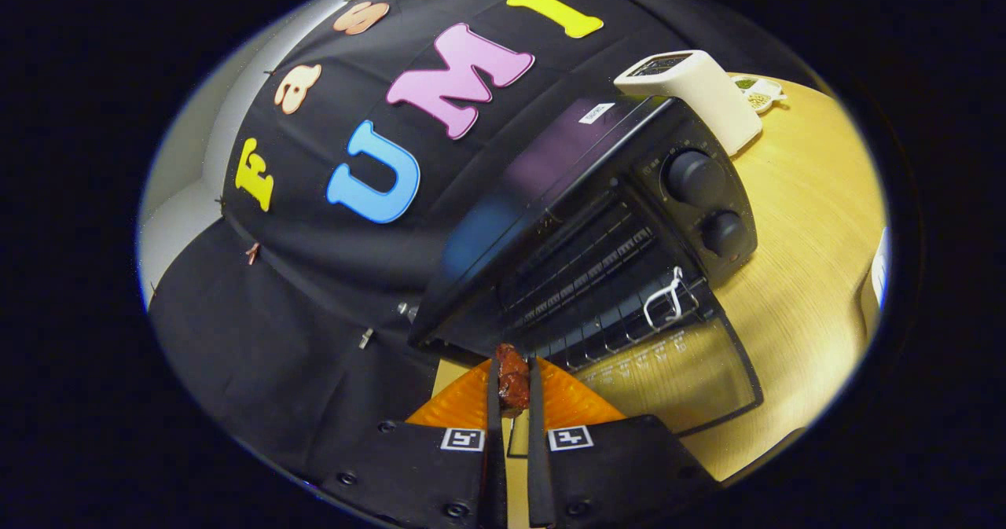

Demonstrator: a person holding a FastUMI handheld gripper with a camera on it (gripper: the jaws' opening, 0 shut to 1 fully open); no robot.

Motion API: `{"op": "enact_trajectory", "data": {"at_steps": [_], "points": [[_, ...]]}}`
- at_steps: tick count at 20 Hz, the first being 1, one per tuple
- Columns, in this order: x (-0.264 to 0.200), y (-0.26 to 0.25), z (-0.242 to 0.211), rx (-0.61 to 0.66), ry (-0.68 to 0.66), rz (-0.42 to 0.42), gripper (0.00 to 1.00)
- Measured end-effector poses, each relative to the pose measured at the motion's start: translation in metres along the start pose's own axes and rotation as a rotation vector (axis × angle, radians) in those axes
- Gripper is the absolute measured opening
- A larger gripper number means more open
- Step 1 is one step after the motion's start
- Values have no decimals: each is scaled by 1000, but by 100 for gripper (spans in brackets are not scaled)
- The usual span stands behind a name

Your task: Open the toaster oven, put the food inside, and close the toaster oven door.

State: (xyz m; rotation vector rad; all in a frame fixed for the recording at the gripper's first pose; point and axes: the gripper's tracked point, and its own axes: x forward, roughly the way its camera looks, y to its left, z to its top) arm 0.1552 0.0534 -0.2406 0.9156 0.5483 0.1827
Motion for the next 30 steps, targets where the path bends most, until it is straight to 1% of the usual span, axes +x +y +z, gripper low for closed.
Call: {"op": "enact_trajectory", "data": {"at_steps": [4,12,15,18,21,22,24,26,28,29,30], "points": [[30,-12,13,-5,-90,-15,15],[71,-29,17,30,-166,-39,15],[72,-38,18,-1,-178,-78,15],[68,-38,18,-27,-186,-86,15],[67,-36,19,-39,-194,-92,20],[66,-37,18,-47,-189,-102,24],[63,-42,14,-74,-167,-124,42],[60,-34,18,-95,-163,-101,67],[55,-30,19,-171,-157,-118,92],[53,-28,18,-211,-141,-120,96],[48,-24,12,-244,-115,-120,97]]}}
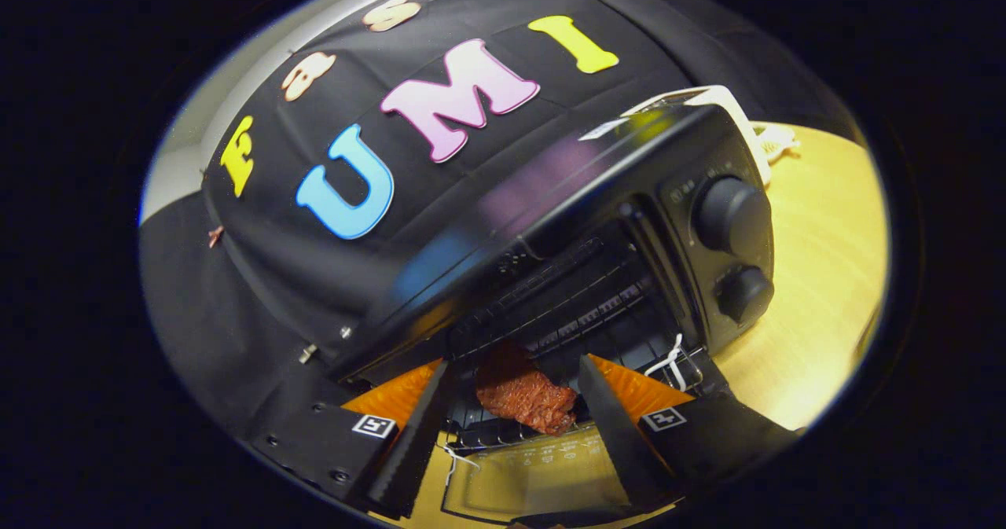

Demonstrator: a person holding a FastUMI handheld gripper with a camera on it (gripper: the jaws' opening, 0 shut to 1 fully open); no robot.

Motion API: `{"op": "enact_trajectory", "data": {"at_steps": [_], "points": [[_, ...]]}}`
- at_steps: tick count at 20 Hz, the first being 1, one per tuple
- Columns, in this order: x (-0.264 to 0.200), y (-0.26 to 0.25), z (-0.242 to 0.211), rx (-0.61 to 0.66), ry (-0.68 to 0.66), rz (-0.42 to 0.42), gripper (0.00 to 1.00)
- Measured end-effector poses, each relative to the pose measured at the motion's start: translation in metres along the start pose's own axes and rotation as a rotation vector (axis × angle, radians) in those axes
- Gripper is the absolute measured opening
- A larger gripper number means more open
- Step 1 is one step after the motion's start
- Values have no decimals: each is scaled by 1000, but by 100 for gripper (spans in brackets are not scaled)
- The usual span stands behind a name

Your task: Open the toaster oven, put the food inside, and close the toaster oven door.

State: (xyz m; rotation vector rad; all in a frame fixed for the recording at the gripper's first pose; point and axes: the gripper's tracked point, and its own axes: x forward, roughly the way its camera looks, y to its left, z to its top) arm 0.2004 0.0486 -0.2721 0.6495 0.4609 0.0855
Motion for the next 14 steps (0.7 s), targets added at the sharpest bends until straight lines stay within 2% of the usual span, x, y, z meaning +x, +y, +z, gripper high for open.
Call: {"op": "enact_trajectory", "data": {"at_steps": [7,10,14], "points": [[-56,17,-11,-198,115,40,98],[-81,13,-17,-346,175,17,98],[-123,20,-32,-458,223,-9,98]]}}
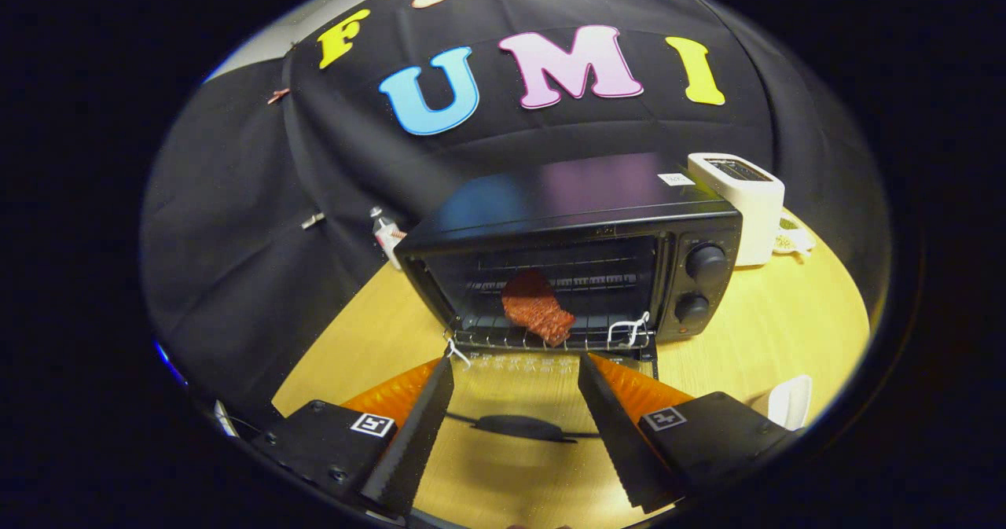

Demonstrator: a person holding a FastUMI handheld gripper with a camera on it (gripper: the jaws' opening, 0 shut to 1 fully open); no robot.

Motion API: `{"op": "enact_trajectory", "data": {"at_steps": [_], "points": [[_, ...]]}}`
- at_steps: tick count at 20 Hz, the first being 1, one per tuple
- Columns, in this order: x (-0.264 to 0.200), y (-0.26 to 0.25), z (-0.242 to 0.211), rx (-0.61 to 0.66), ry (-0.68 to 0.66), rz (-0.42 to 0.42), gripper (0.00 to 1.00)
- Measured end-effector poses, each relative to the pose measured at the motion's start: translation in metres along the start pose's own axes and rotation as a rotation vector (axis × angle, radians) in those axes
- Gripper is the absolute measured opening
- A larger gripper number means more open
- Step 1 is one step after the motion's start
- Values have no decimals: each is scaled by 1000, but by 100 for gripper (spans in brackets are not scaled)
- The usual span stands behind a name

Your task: Open the toaster oven, put the food inside, and close the toaster oven door.

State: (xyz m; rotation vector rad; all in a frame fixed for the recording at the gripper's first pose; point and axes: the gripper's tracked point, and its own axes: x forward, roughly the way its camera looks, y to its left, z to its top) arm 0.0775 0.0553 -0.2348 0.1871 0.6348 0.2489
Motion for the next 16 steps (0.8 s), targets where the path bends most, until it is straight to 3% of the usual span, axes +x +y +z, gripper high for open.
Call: {"op": "enact_trajectory", "data": {"at_steps": [6,10,16], "points": [[-17,14,-55,-18,66,-126,98],[-3,11,-99,24,174,-213,98],[29,3,-128,49,259,-298,99]]}}
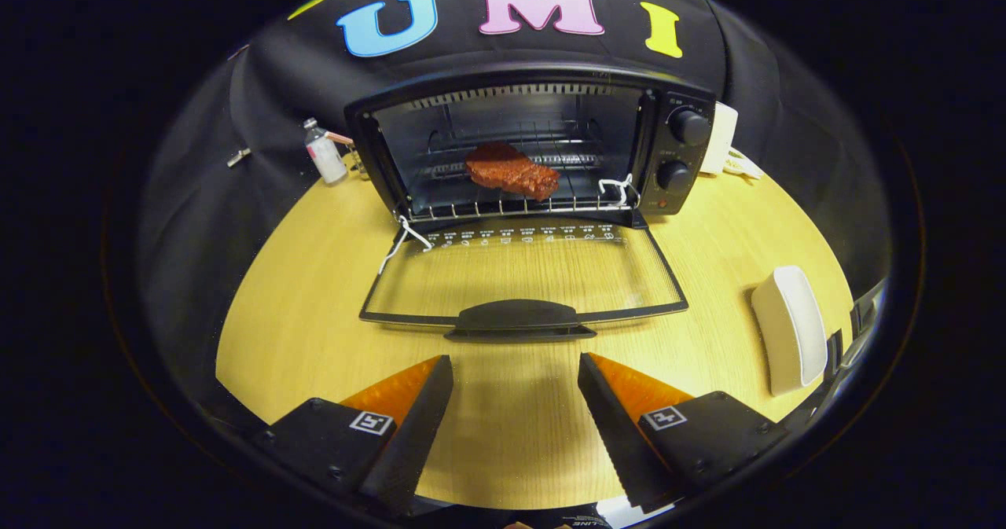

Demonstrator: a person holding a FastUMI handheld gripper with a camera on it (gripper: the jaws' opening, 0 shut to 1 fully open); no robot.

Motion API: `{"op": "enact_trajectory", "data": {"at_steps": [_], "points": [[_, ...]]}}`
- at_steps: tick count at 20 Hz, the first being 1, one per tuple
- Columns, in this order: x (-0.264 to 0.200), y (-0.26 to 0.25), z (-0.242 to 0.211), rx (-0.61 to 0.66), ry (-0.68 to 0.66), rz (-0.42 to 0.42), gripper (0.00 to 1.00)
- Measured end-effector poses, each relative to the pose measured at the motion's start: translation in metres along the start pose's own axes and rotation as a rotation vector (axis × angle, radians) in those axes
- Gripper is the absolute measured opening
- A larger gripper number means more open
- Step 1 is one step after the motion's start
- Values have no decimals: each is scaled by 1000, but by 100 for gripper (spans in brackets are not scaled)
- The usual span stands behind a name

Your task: Open the toaster oven, put the food inside, and close the toaster oven door.

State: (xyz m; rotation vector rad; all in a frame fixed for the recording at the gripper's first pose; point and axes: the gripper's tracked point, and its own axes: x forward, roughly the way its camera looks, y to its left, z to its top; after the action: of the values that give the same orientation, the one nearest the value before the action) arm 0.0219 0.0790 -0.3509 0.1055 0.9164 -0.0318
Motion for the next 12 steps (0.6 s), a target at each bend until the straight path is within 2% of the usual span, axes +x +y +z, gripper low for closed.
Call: {"op": "enact_trajectory", "data": {"at_steps": [4,12], "points": [[15,4,0,9,-1,-38,99],[30,10,-3,4,33,-56,99]]}}
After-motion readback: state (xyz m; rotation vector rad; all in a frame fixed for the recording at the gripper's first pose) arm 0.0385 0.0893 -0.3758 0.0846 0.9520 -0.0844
